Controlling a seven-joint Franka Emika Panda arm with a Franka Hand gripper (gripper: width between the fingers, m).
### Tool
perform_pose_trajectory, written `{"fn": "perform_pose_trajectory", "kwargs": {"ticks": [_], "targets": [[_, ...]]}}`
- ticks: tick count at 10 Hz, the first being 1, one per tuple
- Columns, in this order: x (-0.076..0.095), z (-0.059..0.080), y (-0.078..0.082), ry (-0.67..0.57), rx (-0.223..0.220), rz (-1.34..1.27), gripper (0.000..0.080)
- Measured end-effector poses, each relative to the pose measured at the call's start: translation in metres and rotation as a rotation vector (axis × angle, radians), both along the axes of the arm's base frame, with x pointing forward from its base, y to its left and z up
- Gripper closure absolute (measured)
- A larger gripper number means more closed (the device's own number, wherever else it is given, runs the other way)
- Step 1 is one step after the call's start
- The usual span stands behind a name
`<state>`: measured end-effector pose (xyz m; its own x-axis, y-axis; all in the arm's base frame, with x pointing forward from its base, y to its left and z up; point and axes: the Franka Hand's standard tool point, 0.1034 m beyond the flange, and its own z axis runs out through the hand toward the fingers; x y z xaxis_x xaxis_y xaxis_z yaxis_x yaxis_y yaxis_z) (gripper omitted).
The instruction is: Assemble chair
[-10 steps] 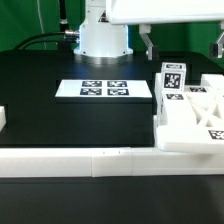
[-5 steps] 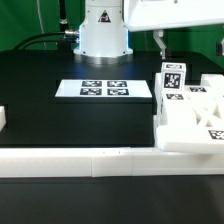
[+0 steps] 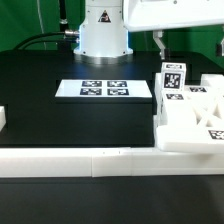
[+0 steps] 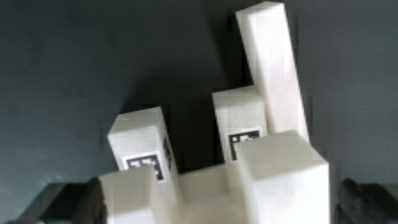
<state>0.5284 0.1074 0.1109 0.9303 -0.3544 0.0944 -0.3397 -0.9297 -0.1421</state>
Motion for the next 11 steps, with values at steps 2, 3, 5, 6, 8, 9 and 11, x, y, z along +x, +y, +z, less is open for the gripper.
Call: {"fn": "perform_pose_trajectory", "kwargs": {"ticks": [2,3,5,6,8,9,11], "targets": [[-0.036,-0.023,0.017,-0.007,-0.013,0.000,0.0151],[-0.047,-0.032,0.023,-0.001,-0.020,0.007,0.0151],[-0.044,-0.030,0.021,0.013,-0.017,0.014,0.0151],[-0.049,-0.032,0.020,0.045,-0.016,0.031,0.0151],[-0.054,-0.039,0.013,0.133,-0.009,0.114,0.0151],[-0.060,-0.045,0.009,0.153,-0.011,0.178,0.0151],[-0.064,-0.055,0.012,0.153,-0.011,0.130,0.0151]]}}
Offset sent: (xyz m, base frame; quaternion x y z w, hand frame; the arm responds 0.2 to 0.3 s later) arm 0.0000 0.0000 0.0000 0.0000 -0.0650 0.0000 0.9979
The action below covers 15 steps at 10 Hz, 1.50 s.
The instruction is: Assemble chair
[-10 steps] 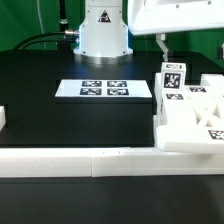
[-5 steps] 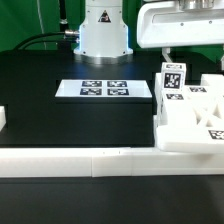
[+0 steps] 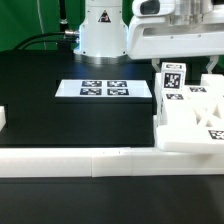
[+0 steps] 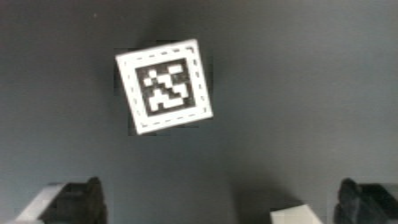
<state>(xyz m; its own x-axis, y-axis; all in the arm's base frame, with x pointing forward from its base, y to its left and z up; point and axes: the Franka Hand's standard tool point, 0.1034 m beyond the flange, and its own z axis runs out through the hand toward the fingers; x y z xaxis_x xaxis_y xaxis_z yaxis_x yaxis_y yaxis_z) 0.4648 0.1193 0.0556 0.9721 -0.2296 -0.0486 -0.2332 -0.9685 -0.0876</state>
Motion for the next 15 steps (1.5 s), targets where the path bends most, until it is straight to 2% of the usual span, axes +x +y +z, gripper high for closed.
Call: {"fn": "perform_pose_trajectory", "kwargs": {"ticks": [3,5,7,10,13,15], "targets": [[0.000,-0.002,0.000,-0.009,-0.003,0.009,0.0151],[-0.022,-0.021,0.004,-0.041,-0.026,0.054,0.0151],[-0.026,-0.030,0.000,-0.069,-0.041,0.082,0.0151],[-0.026,-0.031,-0.001,-0.069,-0.042,0.087,0.0151],[-0.032,-0.046,-0.012,-0.079,-0.064,0.122,0.0151],[-0.035,-0.050,-0.017,-0.080,-0.071,0.118,0.0151]]}}
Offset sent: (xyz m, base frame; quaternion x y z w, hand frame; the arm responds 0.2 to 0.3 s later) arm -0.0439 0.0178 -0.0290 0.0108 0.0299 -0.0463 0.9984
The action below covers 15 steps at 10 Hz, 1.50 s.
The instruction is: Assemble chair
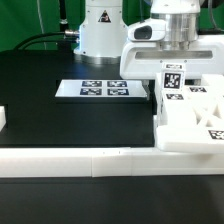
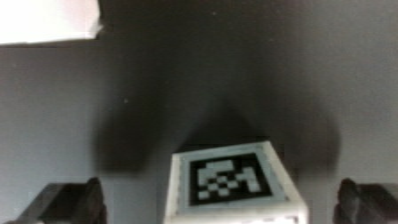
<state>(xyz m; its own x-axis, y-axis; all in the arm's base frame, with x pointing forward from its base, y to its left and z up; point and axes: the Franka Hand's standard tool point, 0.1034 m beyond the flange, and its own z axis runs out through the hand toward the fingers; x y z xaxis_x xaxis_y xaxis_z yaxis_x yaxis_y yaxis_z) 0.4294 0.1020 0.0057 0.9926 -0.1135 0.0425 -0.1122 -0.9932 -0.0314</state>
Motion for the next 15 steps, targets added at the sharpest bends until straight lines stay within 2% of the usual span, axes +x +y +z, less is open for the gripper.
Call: {"fn": "perform_pose_trajectory", "kwargs": {"ticks": [2,4,5,6,8,9,10,11,12,13,14,15], "targets": [[-0.001,-0.001,0.000,0.002,0.000,0.001,0.0151],[-0.001,-0.001,0.000,0.002,0.000,0.000,0.0410],[-0.001,-0.001,0.001,0.002,0.000,0.001,0.0410],[-0.001,-0.001,0.001,0.002,0.000,0.001,0.0530],[0.001,0.002,0.002,0.002,0.003,0.002,0.0530],[0.003,0.008,0.005,0.004,0.011,0.002,0.0530],[0.007,0.023,0.011,0.032,0.032,0.003,0.0530],[0.019,0.052,0.020,0.055,0.061,0.003,0.0530],[0.038,0.078,0.026,0.052,0.080,0.005,0.0530],[0.056,0.097,0.028,0.058,0.096,-0.001,0.0530],[0.071,0.111,0.028,0.062,0.093,0.013,0.0530],[0.074,0.110,0.028,0.043,0.090,0.012,0.0530]]}}
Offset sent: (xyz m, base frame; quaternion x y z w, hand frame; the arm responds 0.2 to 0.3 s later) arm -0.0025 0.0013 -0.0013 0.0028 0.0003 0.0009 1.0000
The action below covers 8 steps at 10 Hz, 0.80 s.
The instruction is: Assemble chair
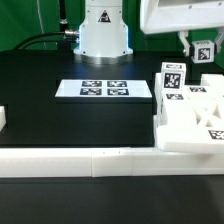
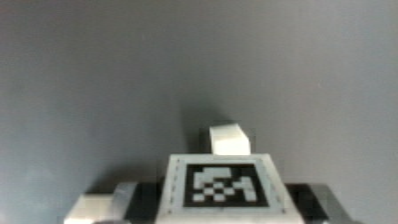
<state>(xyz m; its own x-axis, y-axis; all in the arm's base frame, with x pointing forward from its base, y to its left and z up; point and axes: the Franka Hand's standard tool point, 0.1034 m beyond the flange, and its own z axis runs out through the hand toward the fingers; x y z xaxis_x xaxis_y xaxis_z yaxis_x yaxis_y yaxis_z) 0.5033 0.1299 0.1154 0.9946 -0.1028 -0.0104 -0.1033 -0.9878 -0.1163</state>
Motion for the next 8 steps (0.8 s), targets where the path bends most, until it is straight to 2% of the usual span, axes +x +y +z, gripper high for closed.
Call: {"fn": "perform_pose_trajectory", "kwargs": {"ticks": [3,5,6,7,8], "targets": [[0.001,0.000,-0.003,0.005,-0.001,0.017,0.0530],[0.057,0.028,-0.010,-0.036,0.015,0.032,0.0530],[0.076,0.034,-0.007,-0.043,0.012,0.043,0.0530],[0.082,0.031,-0.004,-0.048,0.007,0.053,0.0529],[0.080,0.030,-0.005,-0.044,0.006,0.051,0.0529]]}}
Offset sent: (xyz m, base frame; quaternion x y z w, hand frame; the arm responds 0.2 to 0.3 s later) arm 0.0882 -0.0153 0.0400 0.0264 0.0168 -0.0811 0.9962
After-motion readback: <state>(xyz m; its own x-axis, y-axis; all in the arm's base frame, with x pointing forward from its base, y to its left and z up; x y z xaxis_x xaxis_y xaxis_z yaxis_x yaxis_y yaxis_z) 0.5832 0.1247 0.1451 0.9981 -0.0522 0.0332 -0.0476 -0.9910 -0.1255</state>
